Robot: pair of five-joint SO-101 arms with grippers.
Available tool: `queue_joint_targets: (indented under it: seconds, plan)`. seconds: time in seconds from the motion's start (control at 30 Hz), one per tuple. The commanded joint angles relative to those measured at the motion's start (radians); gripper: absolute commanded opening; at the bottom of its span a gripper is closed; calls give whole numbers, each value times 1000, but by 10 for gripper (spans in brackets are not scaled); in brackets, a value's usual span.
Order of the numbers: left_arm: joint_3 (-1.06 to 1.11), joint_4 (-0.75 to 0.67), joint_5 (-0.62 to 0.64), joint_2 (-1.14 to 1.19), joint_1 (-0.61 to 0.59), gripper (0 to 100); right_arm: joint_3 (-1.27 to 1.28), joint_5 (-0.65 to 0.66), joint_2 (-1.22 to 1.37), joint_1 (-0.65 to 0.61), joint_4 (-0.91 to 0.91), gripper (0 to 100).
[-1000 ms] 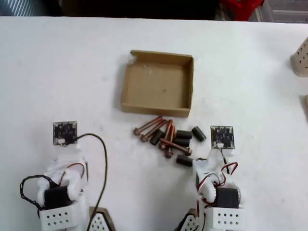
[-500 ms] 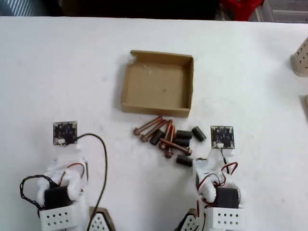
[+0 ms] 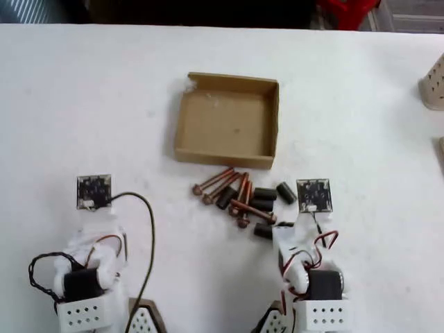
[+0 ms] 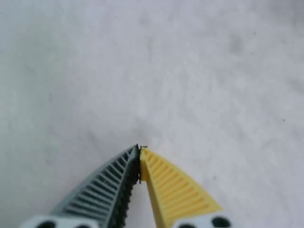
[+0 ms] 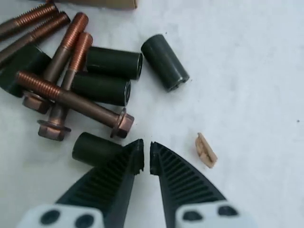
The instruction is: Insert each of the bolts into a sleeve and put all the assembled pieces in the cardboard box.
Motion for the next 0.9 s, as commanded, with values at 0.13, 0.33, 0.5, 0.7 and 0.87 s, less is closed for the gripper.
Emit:
queue_joint_targets:
  seconds: [0.13,0.33,0.5,0.7,0.87]
  plan:
    - [0,5,-11,-5,-4,23,-9,3,-12,-10,-156,18]
    - [0,5,-11,-5,-4,23,-9,72,-12,-18,-214,18]
    - [0,5,-11,-5,-4,23,-38,222,-10,-104,-216,18]
    - [0,5,-11,-5,-4,23,-135,229,-7,-117,-154,18]
    - [0,5,-11,-5,-4,23,-172,242,-5,-116,-116,18]
